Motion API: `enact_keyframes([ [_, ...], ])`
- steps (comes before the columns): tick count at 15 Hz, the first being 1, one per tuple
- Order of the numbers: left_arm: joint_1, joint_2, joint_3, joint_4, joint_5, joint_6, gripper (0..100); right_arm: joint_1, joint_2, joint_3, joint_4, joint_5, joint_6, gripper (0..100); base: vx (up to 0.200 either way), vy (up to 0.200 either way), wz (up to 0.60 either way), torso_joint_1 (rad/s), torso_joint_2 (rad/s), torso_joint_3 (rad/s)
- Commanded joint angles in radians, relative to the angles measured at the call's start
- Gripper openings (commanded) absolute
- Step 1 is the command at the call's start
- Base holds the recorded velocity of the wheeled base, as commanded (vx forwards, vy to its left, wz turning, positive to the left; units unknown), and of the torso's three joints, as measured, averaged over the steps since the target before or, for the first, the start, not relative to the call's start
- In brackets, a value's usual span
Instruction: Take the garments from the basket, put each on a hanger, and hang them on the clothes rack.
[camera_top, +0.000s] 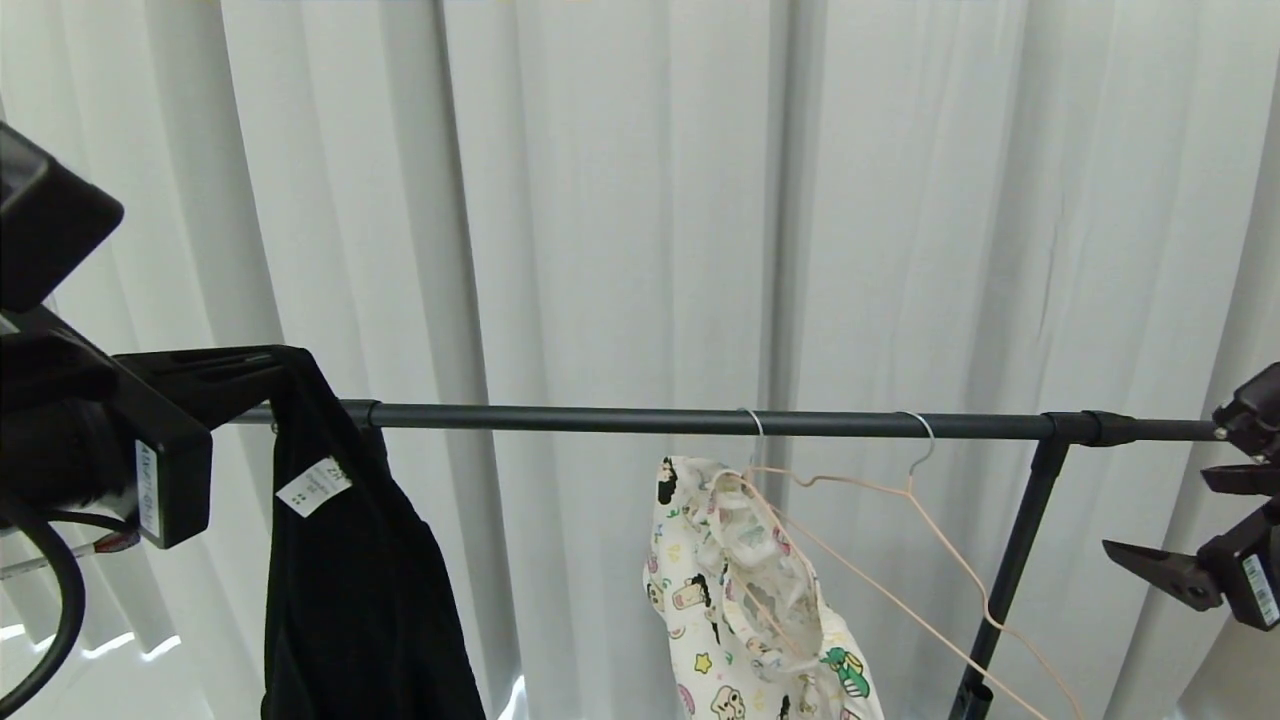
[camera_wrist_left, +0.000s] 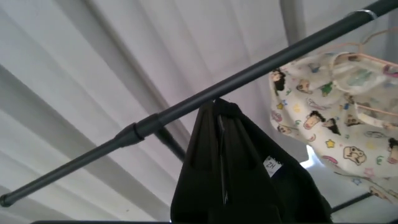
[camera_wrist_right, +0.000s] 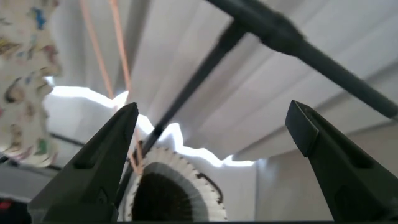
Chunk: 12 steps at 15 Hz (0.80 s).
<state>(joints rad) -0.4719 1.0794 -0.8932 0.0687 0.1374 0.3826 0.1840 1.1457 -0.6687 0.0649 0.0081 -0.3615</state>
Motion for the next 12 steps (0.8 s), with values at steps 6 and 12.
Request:
enact_keyframes([
  [6, -0.040, -0.015, 0.008, 0.000, 0.001, -0.005, 0, 0.002, 0.243, 0.009, -0.023, 0.156, -0.002, 100, 0.000, 0.000, 0.00, 0.000, 0.00, 0.000],
  [12, -0.008, -0.079, 0.100, 0.000, 0.007, 0.001, 0, -0.003, 0.519, 0.078, -0.321, 0.268, -0.013, 100, 0.000, 0.000, 0.00, 0.000, 0.00, 0.000],
])
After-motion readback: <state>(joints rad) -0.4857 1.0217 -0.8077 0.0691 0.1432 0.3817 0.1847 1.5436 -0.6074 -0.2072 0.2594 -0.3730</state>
